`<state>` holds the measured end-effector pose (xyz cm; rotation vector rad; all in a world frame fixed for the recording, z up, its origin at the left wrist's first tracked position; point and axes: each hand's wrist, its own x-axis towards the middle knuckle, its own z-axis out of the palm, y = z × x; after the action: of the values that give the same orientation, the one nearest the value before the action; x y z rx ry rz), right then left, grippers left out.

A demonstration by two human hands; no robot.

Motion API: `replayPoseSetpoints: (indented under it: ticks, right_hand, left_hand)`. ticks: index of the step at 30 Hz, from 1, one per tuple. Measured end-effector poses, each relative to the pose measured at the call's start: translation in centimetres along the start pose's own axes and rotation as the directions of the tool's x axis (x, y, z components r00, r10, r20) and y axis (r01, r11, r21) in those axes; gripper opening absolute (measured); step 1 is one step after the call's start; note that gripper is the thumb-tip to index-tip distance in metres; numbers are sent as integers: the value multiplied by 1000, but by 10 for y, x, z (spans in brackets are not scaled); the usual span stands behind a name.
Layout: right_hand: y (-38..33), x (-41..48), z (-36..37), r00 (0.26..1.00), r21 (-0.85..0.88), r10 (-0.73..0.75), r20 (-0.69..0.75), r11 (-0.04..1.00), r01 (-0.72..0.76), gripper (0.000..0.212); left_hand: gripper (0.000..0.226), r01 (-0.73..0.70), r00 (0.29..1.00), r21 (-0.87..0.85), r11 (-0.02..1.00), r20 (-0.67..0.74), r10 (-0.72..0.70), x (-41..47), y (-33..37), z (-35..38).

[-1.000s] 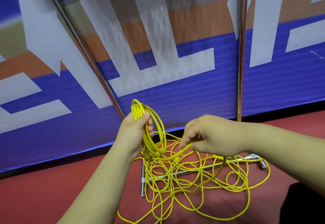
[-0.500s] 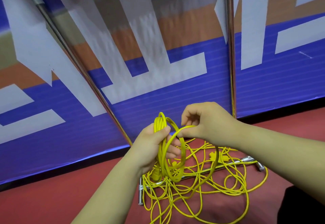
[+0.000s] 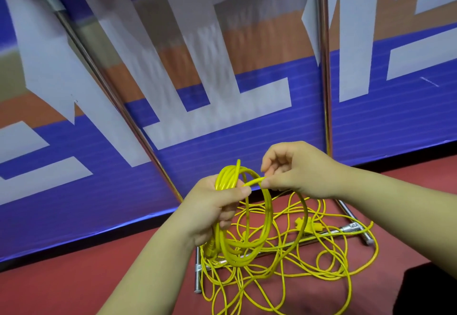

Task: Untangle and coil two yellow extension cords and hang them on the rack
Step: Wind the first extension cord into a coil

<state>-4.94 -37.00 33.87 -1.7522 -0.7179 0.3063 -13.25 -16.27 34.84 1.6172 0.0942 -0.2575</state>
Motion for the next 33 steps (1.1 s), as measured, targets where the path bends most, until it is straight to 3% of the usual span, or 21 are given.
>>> replayPoseSetpoints:
  ticks: [5,9,14,18,22,26,27,30,33]
  right_hand:
    - [-4,-2,-2,994,62,5,106,998,-12,18]
    - [-4,-1,-3,994,117,30,102,992,-42,19]
    - [8,0,-3,984,49,98,147,993,-106,26]
    - [12,4,-4,986,235,153,68,958,-165,18]
    - [8,5,-4,990,168,114,-77,981,-100,12]
    - [3,4,1,987,122,79,-140,991,-62,12]
    - [1,4,2,986,111,70,-153,992,-53,12]
    - [0,4,4,983,-41,26,-184,999,-34,12]
    - [-5,2,7,981,-162,-13,-195,987,-19,15]
  left_hand:
    - [24,68,996,150,986,42,-75,-9,9,-16]
    - [20,83,994,133,988,57,-92,-16,16,-29]
    - [23,-2,1000,-143,990,18,5,-17,15,-51]
    - [44,-103,994,-385,917,-18,104,-13,3,-66]
    - [39,-71,996,-194,978,-72,58,-13,-12,-61]
    - [23,5,996,43,999,-86,-2,-11,-25,-47]
    - [28,21,997,78,997,-75,-15,-11,-27,-43]
    - [52,38,997,116,993,-76,-30,-7,-36,-29]
    - [27,24,991,101,995,-134,-11,-2,-42,-14]
